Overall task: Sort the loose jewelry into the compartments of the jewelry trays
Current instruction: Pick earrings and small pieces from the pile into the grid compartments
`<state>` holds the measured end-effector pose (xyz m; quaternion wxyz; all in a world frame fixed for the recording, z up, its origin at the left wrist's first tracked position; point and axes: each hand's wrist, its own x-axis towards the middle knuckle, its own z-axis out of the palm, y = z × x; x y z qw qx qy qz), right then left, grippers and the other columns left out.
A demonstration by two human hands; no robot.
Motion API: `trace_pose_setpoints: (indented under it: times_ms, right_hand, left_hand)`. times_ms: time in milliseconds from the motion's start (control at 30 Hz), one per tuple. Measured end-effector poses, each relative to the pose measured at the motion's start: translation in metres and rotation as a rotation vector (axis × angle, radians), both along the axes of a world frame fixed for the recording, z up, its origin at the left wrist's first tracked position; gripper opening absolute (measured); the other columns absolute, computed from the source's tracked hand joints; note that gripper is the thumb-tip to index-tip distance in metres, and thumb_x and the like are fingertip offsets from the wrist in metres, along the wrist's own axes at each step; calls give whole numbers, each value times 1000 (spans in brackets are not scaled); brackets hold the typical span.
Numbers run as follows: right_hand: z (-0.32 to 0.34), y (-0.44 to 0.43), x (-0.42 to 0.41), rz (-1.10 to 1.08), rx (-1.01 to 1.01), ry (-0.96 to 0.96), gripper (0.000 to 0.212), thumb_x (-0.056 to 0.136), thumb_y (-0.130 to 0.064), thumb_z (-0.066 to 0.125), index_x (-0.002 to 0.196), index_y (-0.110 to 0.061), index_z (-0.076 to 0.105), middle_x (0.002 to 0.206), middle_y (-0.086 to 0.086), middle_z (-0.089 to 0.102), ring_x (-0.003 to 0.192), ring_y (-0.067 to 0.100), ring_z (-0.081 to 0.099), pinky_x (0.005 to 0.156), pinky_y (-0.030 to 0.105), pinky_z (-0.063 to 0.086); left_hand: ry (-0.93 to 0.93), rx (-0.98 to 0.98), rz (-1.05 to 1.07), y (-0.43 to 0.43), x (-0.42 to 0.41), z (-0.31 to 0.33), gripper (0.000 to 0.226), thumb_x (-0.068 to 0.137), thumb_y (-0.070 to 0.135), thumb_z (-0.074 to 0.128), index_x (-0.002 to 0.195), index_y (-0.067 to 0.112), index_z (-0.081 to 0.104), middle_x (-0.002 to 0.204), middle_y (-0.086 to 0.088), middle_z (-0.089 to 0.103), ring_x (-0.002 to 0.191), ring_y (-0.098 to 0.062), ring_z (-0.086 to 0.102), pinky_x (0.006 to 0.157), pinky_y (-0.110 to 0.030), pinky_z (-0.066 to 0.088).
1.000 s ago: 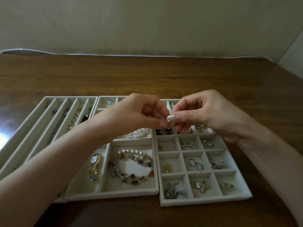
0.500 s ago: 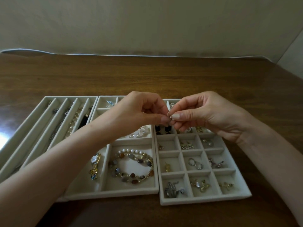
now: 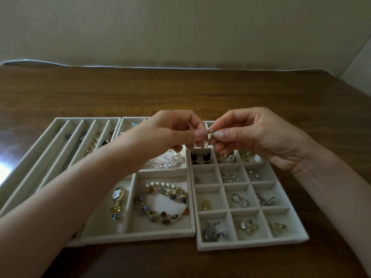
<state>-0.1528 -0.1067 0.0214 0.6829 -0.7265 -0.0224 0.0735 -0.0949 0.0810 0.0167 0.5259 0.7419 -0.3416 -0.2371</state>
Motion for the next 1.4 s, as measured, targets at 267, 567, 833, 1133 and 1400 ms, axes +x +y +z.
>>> trace_pose_setpoints:
  times_ms: [267, 567, 833, 1133, 1400]
  right_hand:
    - [5, 3, -5, 23, -256, -302, 14, 67, -14, 69, 81, -11, 68, 79, 1, 71, 69, 14, 67, 63, 21, 55]
    - [3, 3, -4, 53, -344, -328, 23, 64, -23, 71, 80, -8, 67, 82, 10, 69, 73, 18, 67, 67, 25, 57]
    - [4, 1, -5, 77, -353, -342, 16, 66, -14, 70, 81, -9, 68, 85, 10, 70, 78, 21, 69, 71, 27, 58]
    - [6, 5, -8, 78, -372, -387, 20, 65, -22, 72, 81, -11, 66, 85, 10, 68, 78, 24, 67, 70, 27, 57]
    - [5, 3, -8, 63, -494, -366, 23, 63, -31, 71, 77, -13, 69, 79, 6, 70, 73, 16, 67, 67, 25, 57]
  left_hand:
    - [16, 34, -47, 1, -1, 2, 14, 73, 29, 58, 78, 16, 61, 66, 9, 60, 57, 0, 49, 58, -16, 38]
    - [-14, 68, -85, 2, 1, 0, 10, 87, 15, 55, 79, 17, 60, 64, 12, 59, 58, 1, 50, 64, -22, 38]
    - [127, 27, -150, 5, 6, -2, 6, 80, 21, 58, 76, 22, 62, 72, 7, 63, 63, -2, 53, 61, -17, 42]
    - [232, 3, -157, 5, 8, -3, 2, 77, 20, 58, 75, 20, 60, 70, 7, 61, 63, -4, 53, 63, -23, 39]
    - [83, 102, -111, 4, 6, -4, 9, 83, 24, 63, 81, 16, 62, 66, 9, 60, 60, -3, 50, 63, -23, 39]
